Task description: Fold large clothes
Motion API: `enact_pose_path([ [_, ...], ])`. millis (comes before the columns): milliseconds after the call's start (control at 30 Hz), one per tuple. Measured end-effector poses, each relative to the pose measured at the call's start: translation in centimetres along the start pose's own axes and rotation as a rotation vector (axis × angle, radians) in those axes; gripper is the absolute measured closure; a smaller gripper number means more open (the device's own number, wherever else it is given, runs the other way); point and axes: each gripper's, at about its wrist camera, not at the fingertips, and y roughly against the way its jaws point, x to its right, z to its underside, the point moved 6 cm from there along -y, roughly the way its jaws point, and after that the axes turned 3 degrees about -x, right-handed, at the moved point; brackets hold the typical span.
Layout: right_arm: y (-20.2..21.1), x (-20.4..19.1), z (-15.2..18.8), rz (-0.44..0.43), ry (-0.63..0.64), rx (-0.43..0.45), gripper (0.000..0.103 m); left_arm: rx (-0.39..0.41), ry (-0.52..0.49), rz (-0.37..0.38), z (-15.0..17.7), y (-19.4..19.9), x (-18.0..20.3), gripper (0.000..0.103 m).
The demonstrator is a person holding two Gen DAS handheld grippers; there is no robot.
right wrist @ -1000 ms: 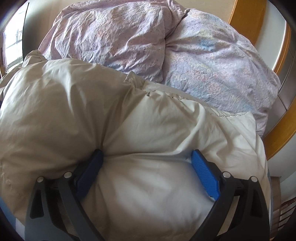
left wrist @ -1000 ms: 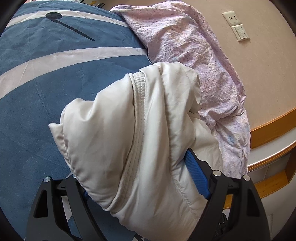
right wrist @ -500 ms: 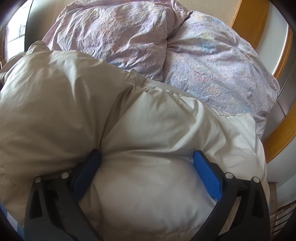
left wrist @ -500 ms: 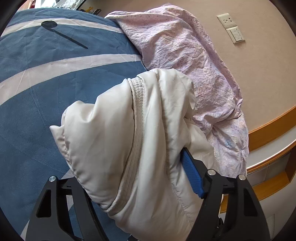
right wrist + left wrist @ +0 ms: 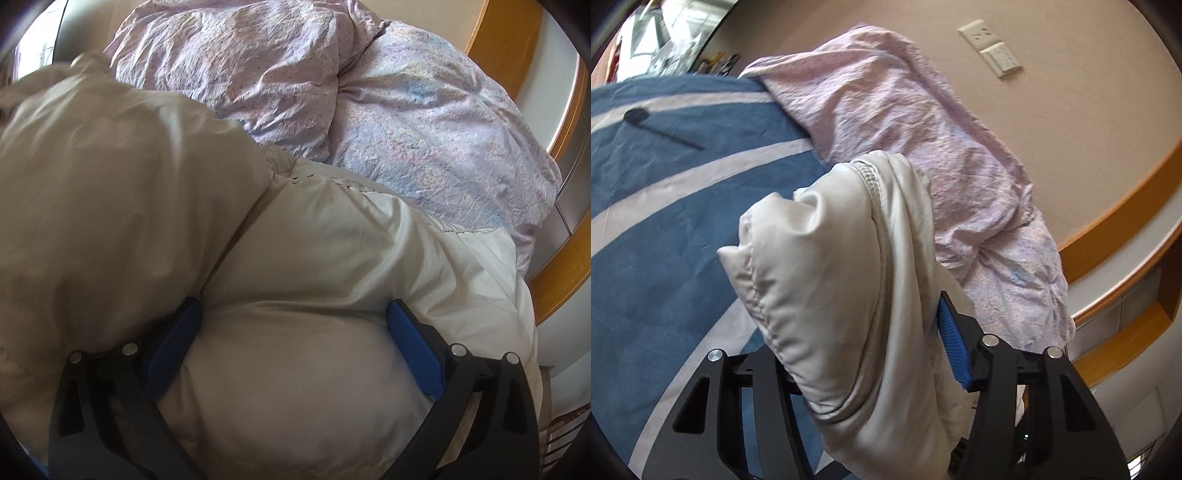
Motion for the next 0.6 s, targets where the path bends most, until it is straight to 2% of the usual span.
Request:
enact_pose_path([
  [167,-0.2,0.2,0.0,-0.01,0.001,0.006,0.002,0.024,-0.138,0.097,0.3,0.5,5.3,0.048],
  [367,-0.4,1.4,-0.5,-0.076,-0.025,0.016,0.003,0.037,-0.343,0.218,2.5,0.4,12.9,0.048],
  [467,0.3,2.4,-0.3,-0.097,-0.028,0.026,0.006,0.041,-0.415,0.244,3.7,0.3,15.7,0.048],
  [600,3.3,5.7,1.1,-0.136,-0.067,0.077,0.007,0.043,-0.466,0.27,4.8,0.5,17.7,0.049],
])
